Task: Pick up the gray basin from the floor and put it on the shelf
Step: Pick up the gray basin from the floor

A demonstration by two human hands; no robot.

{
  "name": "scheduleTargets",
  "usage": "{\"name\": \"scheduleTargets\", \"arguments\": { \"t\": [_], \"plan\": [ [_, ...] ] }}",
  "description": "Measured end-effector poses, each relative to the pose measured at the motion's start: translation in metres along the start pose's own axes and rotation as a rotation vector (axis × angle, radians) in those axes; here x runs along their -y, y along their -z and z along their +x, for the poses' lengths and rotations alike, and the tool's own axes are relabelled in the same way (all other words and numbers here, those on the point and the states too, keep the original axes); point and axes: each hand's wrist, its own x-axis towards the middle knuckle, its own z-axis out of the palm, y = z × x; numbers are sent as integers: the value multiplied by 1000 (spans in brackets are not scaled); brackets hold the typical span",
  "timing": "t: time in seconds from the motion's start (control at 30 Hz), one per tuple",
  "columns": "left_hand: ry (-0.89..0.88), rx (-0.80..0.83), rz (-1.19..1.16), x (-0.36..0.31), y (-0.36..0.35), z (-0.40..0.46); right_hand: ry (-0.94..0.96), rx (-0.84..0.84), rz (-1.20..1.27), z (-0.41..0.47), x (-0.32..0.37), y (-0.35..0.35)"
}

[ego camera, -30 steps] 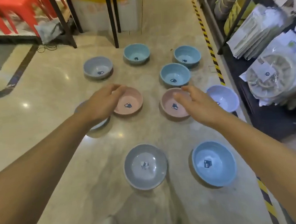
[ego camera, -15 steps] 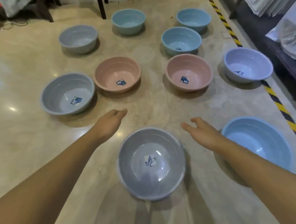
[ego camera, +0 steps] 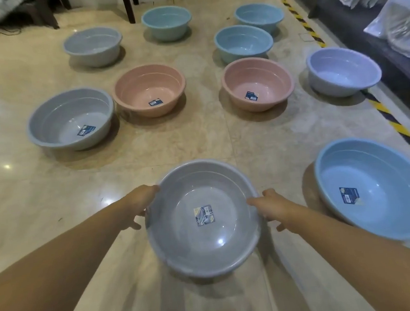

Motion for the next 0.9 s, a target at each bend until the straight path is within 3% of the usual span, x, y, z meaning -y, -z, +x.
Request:
{"name": "scheduleTargets", "arguments": {
  "t": [0.13,0.5,0.9],
  "plan": [
    [-28,-25,-85,3,-2,-3,16,-3,61,-4,-5,-7],
    [-217,-135,-266,-29,5,-28,129,-272,270,-26,4,32],
    [-219,-179,-252,-140,48,-234,107,-341,366,-228,55,153]
  ]
}}
